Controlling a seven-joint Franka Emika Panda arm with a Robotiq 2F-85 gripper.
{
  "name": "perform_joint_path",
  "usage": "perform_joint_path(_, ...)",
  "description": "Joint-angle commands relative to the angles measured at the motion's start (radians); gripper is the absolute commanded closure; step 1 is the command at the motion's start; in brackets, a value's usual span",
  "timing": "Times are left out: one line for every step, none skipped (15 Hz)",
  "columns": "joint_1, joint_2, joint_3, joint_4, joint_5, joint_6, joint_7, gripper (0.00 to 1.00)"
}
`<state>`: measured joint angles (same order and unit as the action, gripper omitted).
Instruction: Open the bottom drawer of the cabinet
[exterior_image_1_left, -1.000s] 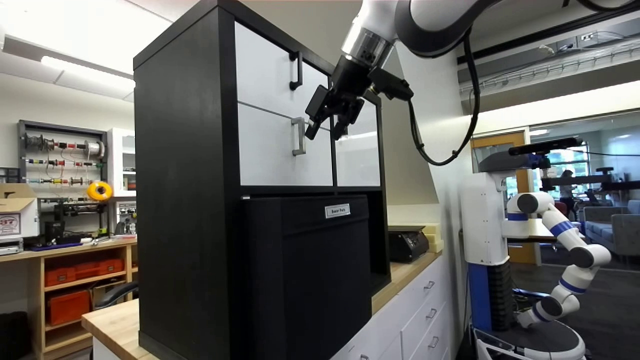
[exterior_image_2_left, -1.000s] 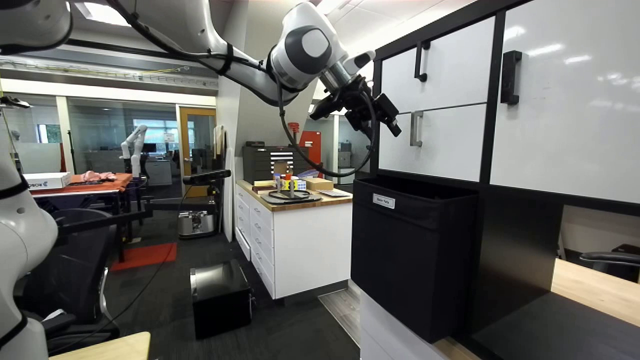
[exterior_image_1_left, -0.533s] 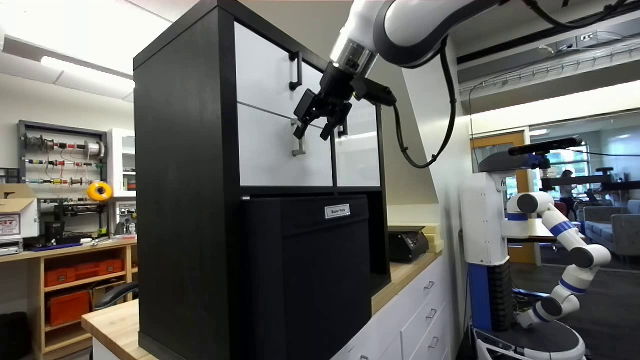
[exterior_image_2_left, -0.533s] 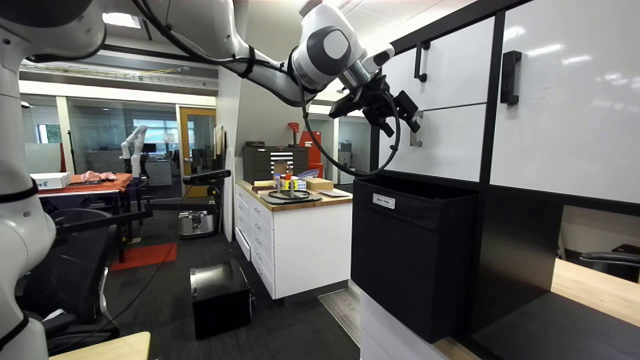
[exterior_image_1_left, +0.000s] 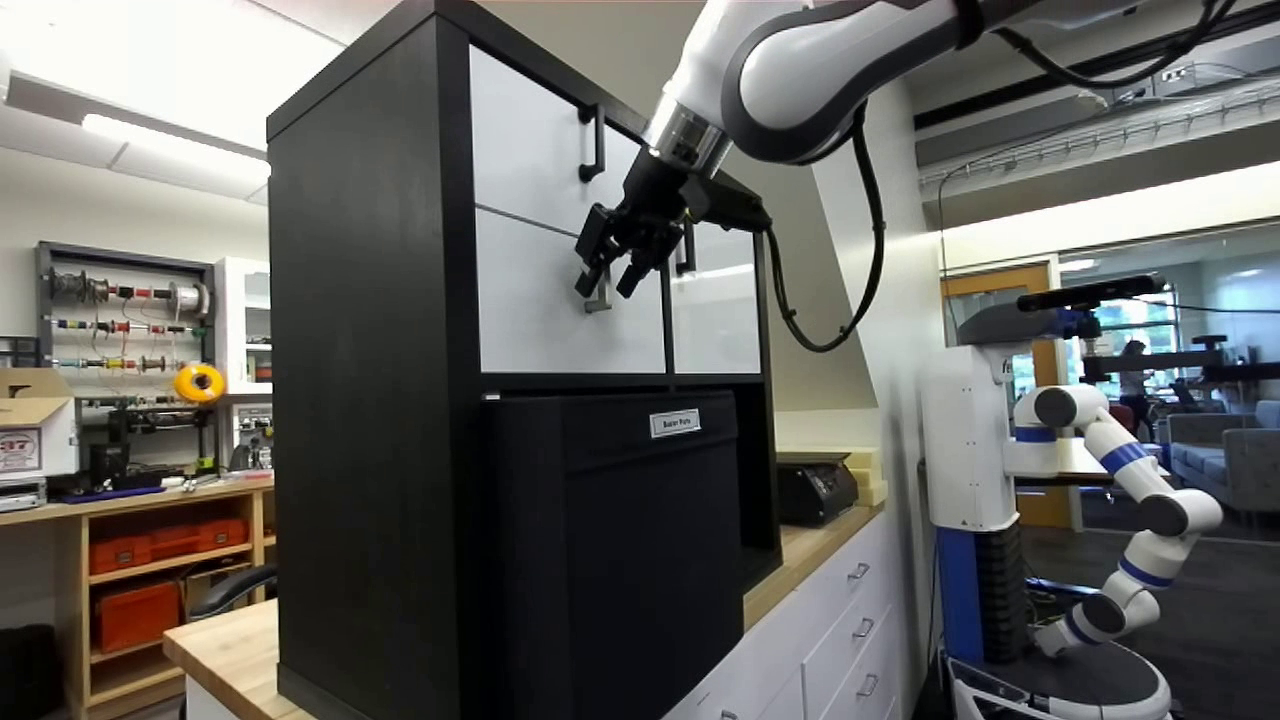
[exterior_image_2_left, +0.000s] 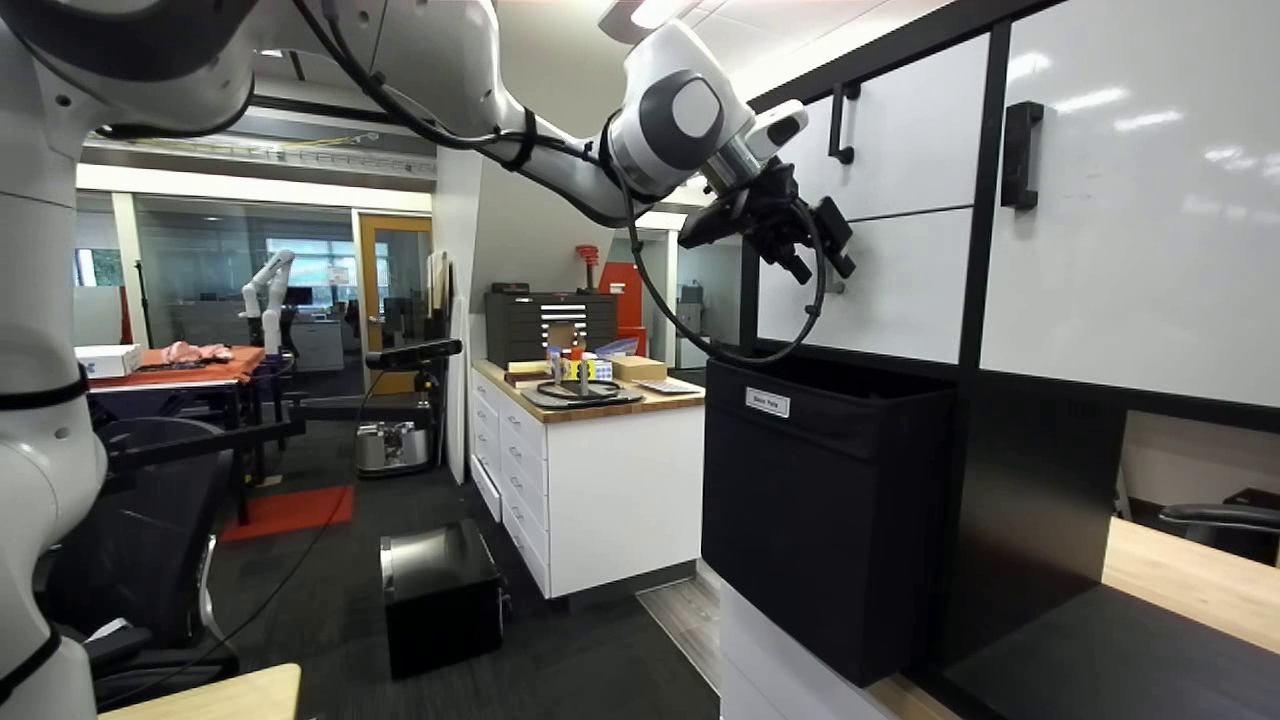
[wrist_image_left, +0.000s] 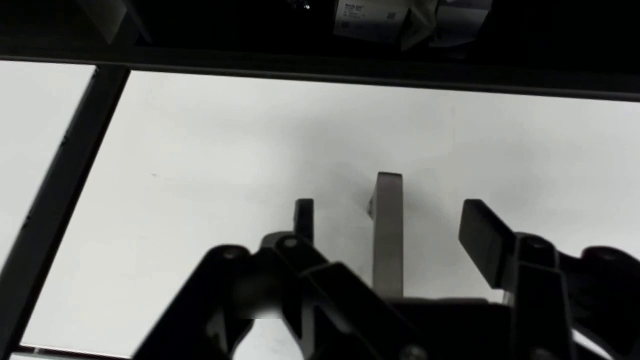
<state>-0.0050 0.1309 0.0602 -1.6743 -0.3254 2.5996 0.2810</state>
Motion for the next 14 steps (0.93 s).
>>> perform_joint_path(0.026, 0.002, -0.033, 0.010, 0.017, 0.010, -0.015, 0.53)
perform_joint_path(0.027, -0.002, -0.036, 0.006, 0.016, 0.007, -0.014, 0.61)
perform_joint_path(0.028, -0.006, -0.038, 0.002, 0.014, 0.008, -0.012, 0.66)
perform_joint_path(0.029, -0.008, -0.039, 0.000, 0.017, 0.010, -0.014, 0.73)
perform_joint_path(0.029, -0.009, -0.041, -0.003, 0.019, 0.011, -0.014, 0.79)
perform_joint_path(0.029, -0.009, -0.041, -0.004, 0.024, 0.009, -0.015, 0.87)
perform_joint_path(0.030, -0.010, -0.042, -0.006, 0.027, 0.008, -0.014, 0.92)
perform_joint_path(0.031, -0.012, -0.041, -0.008, 0.031, 0.006, -0.014, 0.96)
perform_joint_path(0.034, -0.015, -0.039, -0.012, 0.037, 0.006, -0.016, 0.98)
perform_joint_path(0.036, -0.019, -0.038, -0.016, 0.045, 0.005, -0.018, 0.97)
perform_joint_path(0.038, -0.024, -0.037, -0.023, 0.043, 0.008, -0.016, 0.94)
perform_joint_path(0.040, -0.030, -0.037, -0.029, 0.038, 0.011, -0.014, 0.94)
perform_joint_path(0.043, -0.040, -0.037, -0.040, 0.028, 0.015, -0.009, 0.94)
perform_joint_path(0.045, -0.048, -0.038, -0.051, 0.017, 0.017, -0.003, 0.94)
